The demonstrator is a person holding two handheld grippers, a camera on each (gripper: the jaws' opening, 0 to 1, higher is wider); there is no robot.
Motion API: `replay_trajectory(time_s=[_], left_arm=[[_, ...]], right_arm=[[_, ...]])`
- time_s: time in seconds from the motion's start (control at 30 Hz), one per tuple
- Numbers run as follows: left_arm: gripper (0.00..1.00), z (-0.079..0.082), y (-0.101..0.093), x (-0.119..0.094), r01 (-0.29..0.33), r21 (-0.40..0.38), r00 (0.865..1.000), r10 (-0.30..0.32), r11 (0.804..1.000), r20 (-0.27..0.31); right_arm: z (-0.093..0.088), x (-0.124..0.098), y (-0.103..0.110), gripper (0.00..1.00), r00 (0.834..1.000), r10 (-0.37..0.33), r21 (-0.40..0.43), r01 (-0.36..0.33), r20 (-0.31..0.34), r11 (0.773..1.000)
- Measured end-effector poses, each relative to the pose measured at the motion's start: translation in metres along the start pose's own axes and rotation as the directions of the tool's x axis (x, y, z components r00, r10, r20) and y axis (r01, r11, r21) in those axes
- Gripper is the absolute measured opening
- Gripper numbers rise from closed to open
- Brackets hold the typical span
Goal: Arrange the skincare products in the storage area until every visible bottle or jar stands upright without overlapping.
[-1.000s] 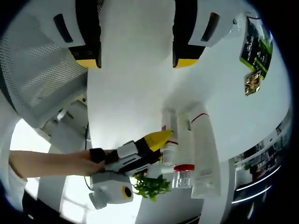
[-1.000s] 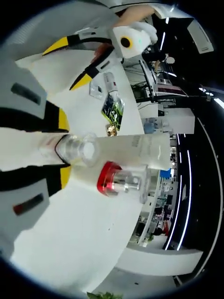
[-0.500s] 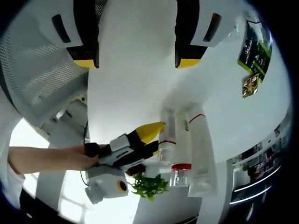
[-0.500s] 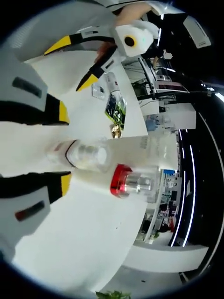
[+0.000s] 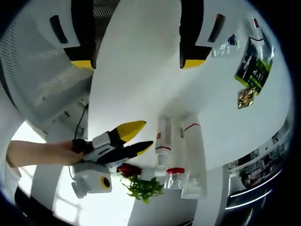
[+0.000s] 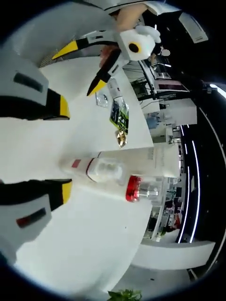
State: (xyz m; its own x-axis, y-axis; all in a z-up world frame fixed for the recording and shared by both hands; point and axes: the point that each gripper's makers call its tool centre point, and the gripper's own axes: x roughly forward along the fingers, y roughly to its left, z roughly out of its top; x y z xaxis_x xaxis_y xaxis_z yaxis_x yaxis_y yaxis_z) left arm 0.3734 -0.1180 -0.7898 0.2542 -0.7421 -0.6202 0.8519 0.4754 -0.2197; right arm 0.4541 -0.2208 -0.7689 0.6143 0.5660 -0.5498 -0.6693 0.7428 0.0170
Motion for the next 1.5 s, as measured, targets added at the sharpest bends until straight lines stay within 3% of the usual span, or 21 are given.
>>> replay_trajectory(time_s=[0.47,0.93,1.5], left_arm=[[0.75,-0.007,0.001,-0.026,-0.048,-0.059,0.999,0.049,0.997,0.010],[0.83,-0.013,0.002,-0.044,-0.098,-0.078,0.995,0.099,0.992,0.013],[0.91,-0.013,-0.002,-0.080,-0.148,-0.162,0.986,0.158,0.976,0.053]], right_arm=[[-0.002,-0.019,0.025,0.60,1.000,-0.001,0.061,0.000,0.020,0.998],[0.000,-0.037,0.049,0.70,1.000,0.012,0.071,-0.014,0.020,0.997],[0.028,-0.057,0.079,0.80,0.995,0.023,0.109,-0.033,0.096,0.993]])
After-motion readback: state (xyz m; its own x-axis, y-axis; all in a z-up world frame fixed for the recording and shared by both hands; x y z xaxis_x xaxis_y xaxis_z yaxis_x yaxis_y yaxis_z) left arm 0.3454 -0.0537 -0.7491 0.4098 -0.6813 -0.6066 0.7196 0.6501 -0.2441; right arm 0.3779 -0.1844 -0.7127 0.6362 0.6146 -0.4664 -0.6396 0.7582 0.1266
